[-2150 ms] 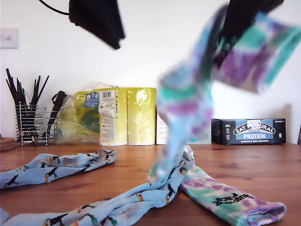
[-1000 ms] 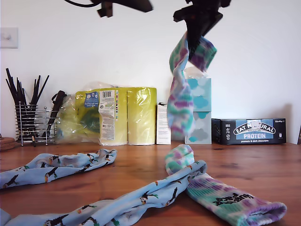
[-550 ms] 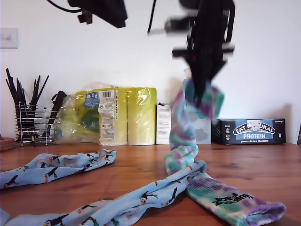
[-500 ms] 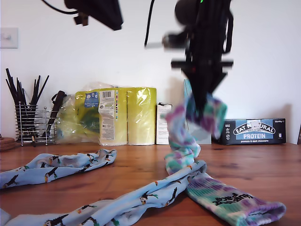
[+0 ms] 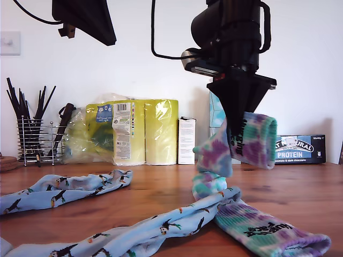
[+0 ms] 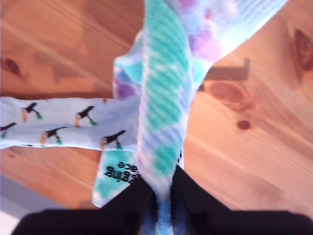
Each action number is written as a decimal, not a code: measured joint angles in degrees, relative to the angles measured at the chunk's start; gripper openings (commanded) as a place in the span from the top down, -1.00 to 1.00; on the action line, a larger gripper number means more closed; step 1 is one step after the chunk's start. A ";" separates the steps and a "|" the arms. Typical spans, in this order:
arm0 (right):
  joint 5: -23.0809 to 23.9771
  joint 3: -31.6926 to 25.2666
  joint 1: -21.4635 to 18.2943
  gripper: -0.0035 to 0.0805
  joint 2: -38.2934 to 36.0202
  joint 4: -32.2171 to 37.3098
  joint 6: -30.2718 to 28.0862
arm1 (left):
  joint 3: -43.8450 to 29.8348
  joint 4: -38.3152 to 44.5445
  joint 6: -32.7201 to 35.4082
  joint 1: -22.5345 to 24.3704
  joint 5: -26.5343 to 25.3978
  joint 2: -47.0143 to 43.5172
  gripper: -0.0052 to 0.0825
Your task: Pair up the socks based on colour and pattern, by placing each sock on top of its pair
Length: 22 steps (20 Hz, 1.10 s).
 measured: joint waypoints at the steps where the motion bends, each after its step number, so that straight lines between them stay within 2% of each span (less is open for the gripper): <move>1: -0.13 0.00 0.72 0.30 0.00 -0.02 0.22 | 0.00 0.02 0.09 0.00 0.00 0.00 0.93; 2: -0.20 -0.02 1.60 0.08 0.00 -0.11 0.72 | 0.00 0.00 0.22 0.22 0.00 0.00 0.93; 4: -0.26 -0.33 3.63 -0.09 0.00 -0.04 1.51 | 0.00 0.02 0.94 0.94 0.02 0.00 0.93; 8: -0.37 -6.03 4.66 -0.12 -0.52 -0.39 1.64 | 0.00 0.02 1.79 4.42 0.02 0.00 0.93; 12: -0.68 -11.65 1.44 -0.12 -3.02 2.21 1.20 | 0.00 1.97 1.99 9.03 0.42 0.00 0.93; 14: -1.18 -14.84 -0.42 -0.12 -9.75 6.34 0.87 | 0.00 3.98 1.99 10.73 0.92 0.00 0.93; 17: -1.75 -18.18 -2.97 -0.07 -24.48 14.84 0.33 | -2.86 8.76 2.01 11.30 1.66 -0.46 0.93; 20: -3.17 -23.43 -3.63 0.03 -37.86 24.20 0.17 | -12.55 16.85 0.87 11.30 1.84 -2.12 0.93; 22: -5.84 -28.11 -3.61 0.16 -42.51 27.98 -0.35 | -19.93 24.41 0.02 11.28 1.90 -4.59 0.93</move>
